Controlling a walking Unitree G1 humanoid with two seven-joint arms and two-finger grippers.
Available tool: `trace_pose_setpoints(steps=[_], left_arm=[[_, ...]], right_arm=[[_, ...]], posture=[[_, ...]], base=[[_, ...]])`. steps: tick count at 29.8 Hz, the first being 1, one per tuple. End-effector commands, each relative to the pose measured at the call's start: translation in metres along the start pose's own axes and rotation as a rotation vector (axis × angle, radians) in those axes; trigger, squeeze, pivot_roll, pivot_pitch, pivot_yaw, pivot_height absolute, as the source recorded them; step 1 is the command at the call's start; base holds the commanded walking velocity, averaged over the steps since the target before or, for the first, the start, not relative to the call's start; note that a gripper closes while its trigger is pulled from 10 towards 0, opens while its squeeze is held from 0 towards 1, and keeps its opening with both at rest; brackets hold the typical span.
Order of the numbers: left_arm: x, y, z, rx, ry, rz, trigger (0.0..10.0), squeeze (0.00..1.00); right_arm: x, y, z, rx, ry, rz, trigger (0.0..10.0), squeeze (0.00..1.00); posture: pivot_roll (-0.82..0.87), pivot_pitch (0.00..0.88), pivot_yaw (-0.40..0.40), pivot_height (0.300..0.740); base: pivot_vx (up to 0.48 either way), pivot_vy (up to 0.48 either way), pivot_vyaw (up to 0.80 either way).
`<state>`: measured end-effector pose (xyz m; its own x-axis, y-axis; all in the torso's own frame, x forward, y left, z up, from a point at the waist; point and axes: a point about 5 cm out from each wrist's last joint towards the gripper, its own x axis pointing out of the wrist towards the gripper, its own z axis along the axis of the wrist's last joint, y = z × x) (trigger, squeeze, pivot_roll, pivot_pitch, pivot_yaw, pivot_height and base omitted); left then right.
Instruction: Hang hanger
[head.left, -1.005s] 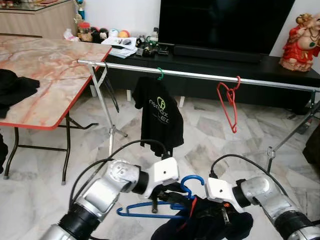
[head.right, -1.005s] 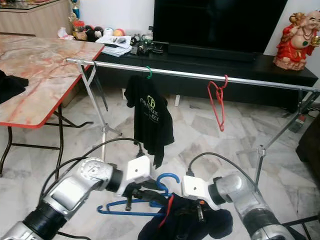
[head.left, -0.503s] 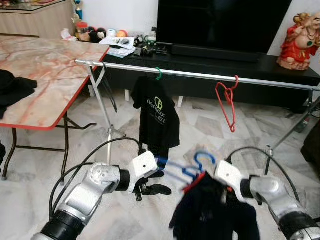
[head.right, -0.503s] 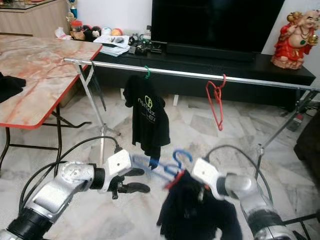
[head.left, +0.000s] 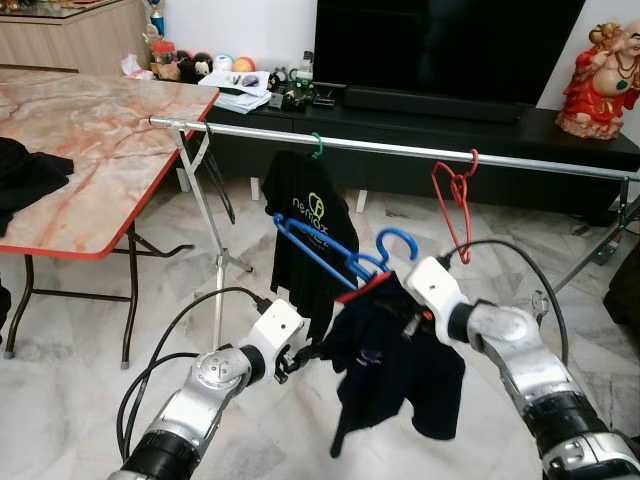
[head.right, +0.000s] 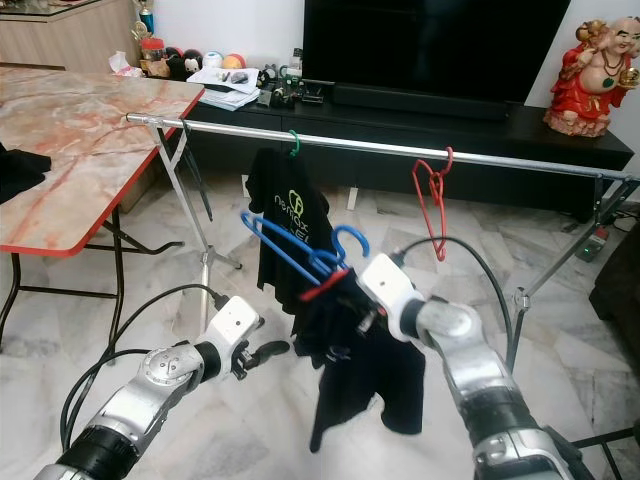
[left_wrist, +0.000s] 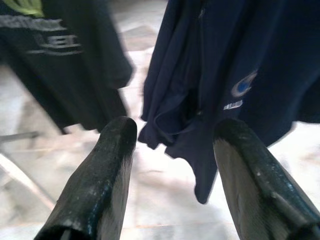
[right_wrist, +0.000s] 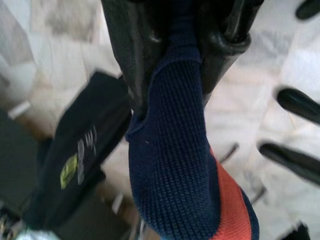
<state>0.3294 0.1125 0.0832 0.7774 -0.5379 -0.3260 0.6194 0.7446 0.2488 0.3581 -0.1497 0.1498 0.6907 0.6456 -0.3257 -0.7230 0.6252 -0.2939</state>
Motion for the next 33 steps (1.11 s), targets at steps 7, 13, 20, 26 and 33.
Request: trace_pose_setpoints(steps=[7,13,20,26,33], left_arm=[[0.009,-0.002,-0.014,0.076,0.025,0.103,10.0,0.00],[0.010,-0.002,-0.021,0.213,0.061,0.159,10.0,0.05],[0.012,-0.010,-0.026,0.359,0.061,0.124,10.0,0.00],[0.013,-0.018,-0.032,0.434,0.082,0.086,10.0,0.00],[0.015,-0.011,-0.030,0.486,0.096,0.157,10.0,0.00]], right_arm=[[0.006,0.016,0.043,-0.030,-0.107,0.037,0.0,0.00],[0.005,0.025,0.050,-0.046,-0.120,0.072,0.0,0.00],[0.004,0.031,0.061,-0.048,-0.120,0.084,0.0,0.00],[0.004,0.040,0.073,-0.050,-0.148,0.104,0.0,0.00],[0.003,0.042,0.076,-0.052,-0.140,0.107,0.0,0.00]], posture=[[0.01,0.033,-0.073,0.740],[0.01,0.026,-0.080,0.740],[0.01,0.034,-0.088,0.740],[0.01,0.049,-0.095,0.740],[0.01,0.058,-0.099,0.740]], base=[[0.000,0.000,0.00],[0.000,0.000,0.00],[0.000,0.000,0.00],[0.000,0.000,0.00],[0.000,0.000,0.00]])
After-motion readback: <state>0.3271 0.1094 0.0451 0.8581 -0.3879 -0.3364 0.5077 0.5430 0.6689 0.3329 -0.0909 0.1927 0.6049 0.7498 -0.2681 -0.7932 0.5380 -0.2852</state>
